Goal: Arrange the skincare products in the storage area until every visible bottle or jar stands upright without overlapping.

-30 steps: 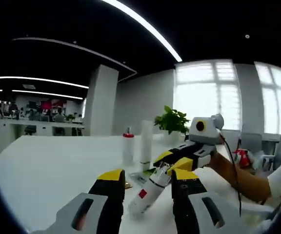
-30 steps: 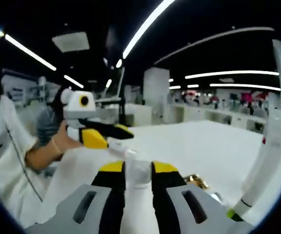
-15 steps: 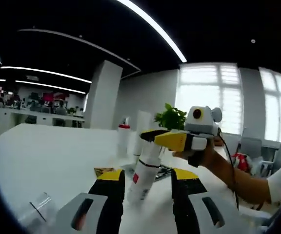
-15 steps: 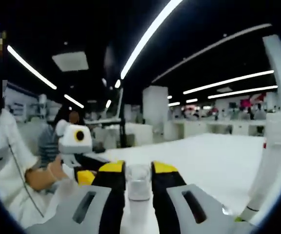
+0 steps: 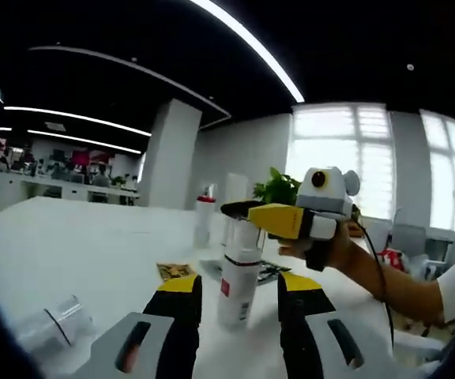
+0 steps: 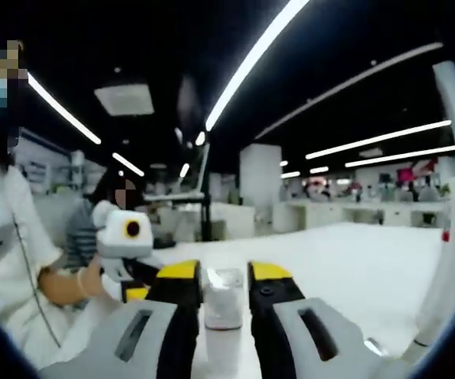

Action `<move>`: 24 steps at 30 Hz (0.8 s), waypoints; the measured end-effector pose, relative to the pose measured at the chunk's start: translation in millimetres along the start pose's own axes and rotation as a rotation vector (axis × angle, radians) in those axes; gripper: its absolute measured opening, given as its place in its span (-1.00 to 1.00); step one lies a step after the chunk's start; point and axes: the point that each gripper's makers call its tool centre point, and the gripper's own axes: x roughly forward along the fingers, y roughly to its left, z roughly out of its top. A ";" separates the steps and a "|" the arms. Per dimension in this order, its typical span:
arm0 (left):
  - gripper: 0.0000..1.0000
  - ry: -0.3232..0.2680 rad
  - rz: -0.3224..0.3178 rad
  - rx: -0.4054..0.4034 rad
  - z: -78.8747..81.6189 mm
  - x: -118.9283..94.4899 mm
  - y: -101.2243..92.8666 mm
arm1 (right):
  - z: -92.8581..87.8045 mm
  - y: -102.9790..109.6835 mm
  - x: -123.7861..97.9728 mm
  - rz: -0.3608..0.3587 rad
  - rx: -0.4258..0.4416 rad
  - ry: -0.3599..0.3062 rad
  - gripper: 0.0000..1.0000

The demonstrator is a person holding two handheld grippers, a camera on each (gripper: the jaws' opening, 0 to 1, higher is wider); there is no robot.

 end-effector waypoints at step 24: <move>-0.23 0.124 0.039 -0.029 -29.8 0.2 6.7 | -60.7 4.2 -10.0 0.006 0.105 0.306 -0.46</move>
